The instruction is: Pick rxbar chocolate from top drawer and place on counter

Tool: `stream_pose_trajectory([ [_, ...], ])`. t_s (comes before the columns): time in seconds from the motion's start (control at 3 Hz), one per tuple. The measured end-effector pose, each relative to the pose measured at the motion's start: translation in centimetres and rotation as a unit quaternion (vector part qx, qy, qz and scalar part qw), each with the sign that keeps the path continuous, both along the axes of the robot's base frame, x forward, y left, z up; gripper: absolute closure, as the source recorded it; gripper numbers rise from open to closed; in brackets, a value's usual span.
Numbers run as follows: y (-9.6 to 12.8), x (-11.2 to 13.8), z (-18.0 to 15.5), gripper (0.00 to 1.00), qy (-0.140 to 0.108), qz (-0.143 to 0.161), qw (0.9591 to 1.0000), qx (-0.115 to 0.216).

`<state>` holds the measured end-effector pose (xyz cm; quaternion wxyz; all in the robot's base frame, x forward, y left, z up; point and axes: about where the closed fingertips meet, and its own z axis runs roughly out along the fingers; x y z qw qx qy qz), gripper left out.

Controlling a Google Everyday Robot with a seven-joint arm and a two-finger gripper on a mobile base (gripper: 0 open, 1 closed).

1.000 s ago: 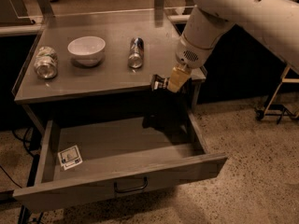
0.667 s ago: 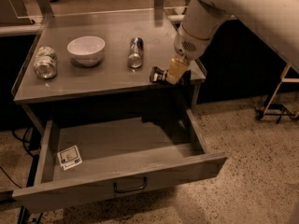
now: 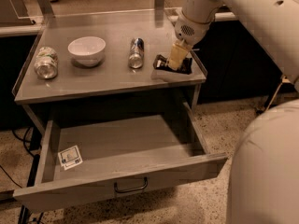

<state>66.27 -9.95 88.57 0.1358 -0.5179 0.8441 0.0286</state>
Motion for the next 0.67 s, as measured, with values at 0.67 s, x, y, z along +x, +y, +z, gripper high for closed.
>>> stream_pose_trajectory([
  [0.67, 0.05, 0.42, 0.15, 1.00, -0.005, -0.001, 1.0000, 0.003],
])
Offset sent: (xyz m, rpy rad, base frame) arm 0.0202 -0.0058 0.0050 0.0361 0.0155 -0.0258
